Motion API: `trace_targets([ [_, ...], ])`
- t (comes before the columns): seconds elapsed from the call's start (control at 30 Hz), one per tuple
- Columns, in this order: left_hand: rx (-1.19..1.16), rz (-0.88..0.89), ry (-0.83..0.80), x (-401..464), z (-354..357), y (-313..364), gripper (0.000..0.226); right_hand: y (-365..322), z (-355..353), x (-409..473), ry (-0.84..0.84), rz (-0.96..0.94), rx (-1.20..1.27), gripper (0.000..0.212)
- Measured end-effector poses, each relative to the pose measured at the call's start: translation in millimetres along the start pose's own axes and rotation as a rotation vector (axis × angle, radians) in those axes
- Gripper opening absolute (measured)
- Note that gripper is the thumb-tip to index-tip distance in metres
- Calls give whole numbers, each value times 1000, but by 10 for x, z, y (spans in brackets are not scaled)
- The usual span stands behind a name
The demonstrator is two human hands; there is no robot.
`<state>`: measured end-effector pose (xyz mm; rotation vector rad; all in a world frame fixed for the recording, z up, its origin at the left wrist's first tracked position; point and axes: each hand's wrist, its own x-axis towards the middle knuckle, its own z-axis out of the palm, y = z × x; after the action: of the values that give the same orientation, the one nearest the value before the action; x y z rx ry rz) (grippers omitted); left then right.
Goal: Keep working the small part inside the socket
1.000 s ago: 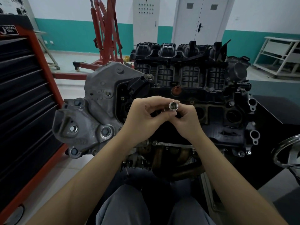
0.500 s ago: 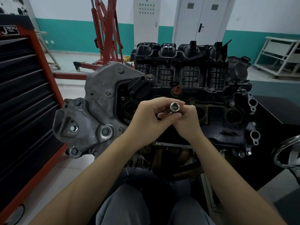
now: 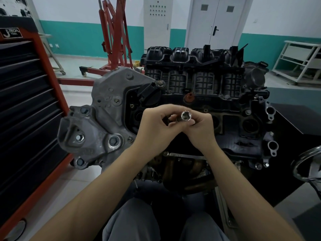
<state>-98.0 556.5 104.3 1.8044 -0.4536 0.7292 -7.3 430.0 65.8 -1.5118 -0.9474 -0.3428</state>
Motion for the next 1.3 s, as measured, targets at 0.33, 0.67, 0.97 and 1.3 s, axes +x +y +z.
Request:
trace_targets([
  [0.33, -33, 57, -114, -1, -8, 5, 25, -41, -1, 1, -30, -8, 2, 24],
  [0.67, -157, 10, -126, -8, -16, -15, 32, -41, 16, -8, -15, -5, 23, 12],
  [0.97, -61, 46, -43, -12, -17, -31, 26, -23, 2, 2, -30, -48, -6, 18],
  [1.3, 9, 56, 29, -9, 0, -78, 17, -8, 47, 0, 25, -15, -8, 19],
])
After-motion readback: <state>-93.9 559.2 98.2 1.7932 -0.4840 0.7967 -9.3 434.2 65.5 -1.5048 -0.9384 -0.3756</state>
